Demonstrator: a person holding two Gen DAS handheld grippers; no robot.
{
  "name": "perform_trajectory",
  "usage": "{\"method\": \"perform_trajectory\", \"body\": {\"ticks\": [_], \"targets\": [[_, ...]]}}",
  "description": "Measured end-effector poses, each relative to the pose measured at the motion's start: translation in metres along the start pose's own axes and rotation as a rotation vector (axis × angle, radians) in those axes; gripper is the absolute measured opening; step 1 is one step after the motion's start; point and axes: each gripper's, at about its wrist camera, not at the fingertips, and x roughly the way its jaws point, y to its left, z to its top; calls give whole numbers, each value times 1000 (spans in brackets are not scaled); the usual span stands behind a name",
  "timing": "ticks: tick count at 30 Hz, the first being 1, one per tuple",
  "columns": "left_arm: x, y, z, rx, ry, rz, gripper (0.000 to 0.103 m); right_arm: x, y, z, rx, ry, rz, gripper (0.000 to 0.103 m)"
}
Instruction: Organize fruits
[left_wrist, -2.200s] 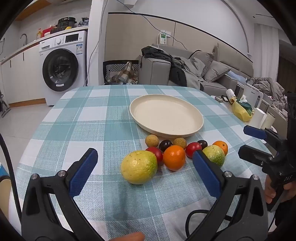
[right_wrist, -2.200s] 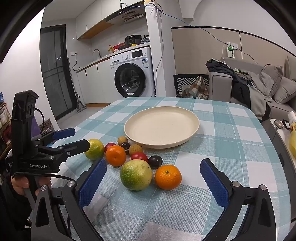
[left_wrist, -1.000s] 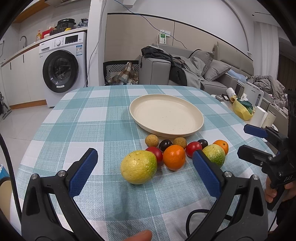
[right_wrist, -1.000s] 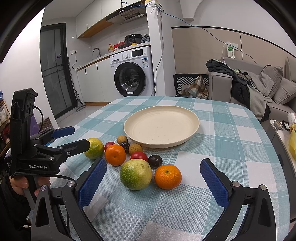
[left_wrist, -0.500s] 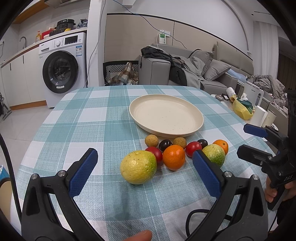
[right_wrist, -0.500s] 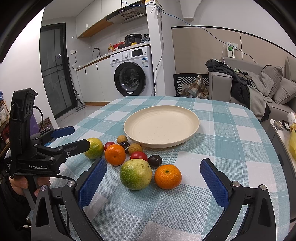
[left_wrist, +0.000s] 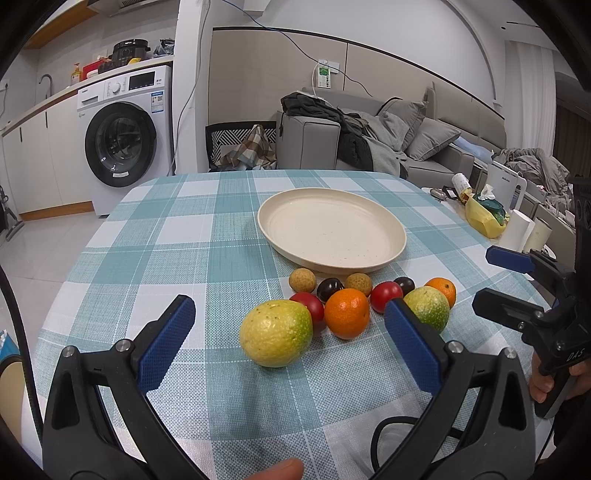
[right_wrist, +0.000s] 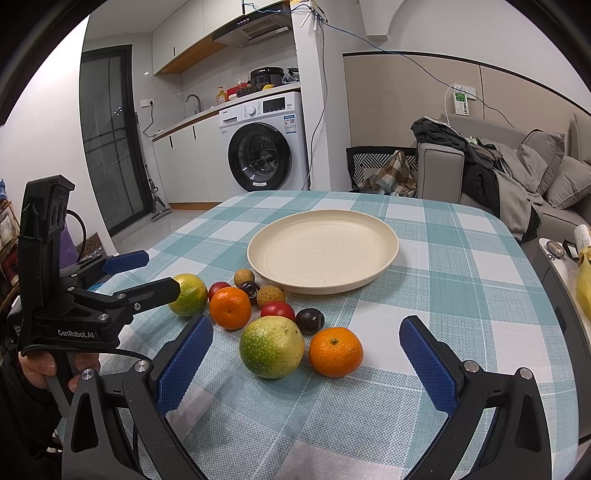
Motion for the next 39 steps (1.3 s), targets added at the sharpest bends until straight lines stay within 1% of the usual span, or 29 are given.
{"method": "perform_trajectory", "body": {"ticks": [27,39], "targets": [[0,0,0,3,1,1,102,2,1,0,-7,1,1,103],[0,-1,0,0,5,4,102,3,-2,1,8,19,-31,103]]}}
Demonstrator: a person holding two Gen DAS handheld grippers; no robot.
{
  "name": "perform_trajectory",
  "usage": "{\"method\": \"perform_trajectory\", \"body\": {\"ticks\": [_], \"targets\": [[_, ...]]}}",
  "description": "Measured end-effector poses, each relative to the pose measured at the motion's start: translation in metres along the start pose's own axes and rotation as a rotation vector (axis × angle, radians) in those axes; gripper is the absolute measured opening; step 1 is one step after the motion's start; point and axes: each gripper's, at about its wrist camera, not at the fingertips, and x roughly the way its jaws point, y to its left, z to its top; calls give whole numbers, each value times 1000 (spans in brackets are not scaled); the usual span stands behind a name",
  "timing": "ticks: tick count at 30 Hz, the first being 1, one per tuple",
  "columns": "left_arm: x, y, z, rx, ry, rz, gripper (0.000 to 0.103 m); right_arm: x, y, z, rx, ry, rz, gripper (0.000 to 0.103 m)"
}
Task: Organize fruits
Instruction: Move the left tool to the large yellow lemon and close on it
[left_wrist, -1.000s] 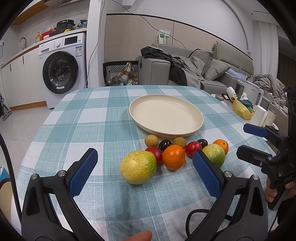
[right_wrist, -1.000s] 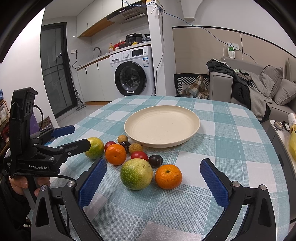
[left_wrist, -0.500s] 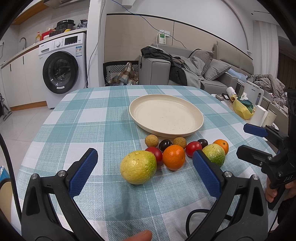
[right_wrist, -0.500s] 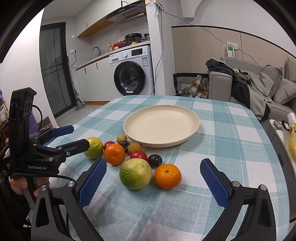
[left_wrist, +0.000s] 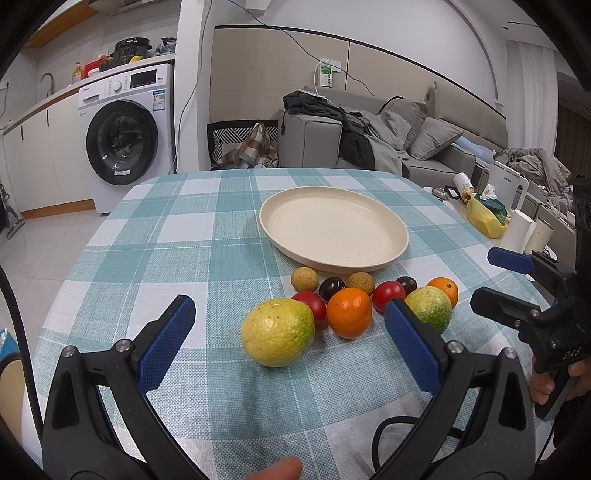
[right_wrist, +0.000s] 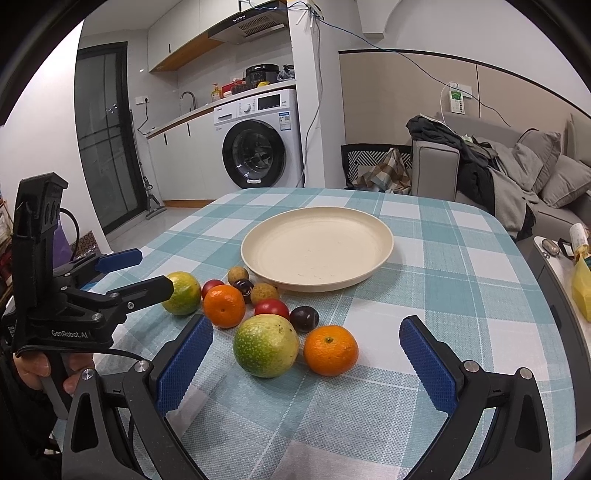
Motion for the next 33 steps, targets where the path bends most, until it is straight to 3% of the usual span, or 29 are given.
{"method": "perform_trajectory", "body": {"ticks": [12,24,33], "targets": [[11,23,0,-65,37,-1,102,14,-9,1,46,83,-38,103],[27,29,0,-62,106,61,102,20,-31,-5,97,146,-98,102],[34,26,0,-55,145,45,101,29,-38,-9,93,222,-128,90]]}}
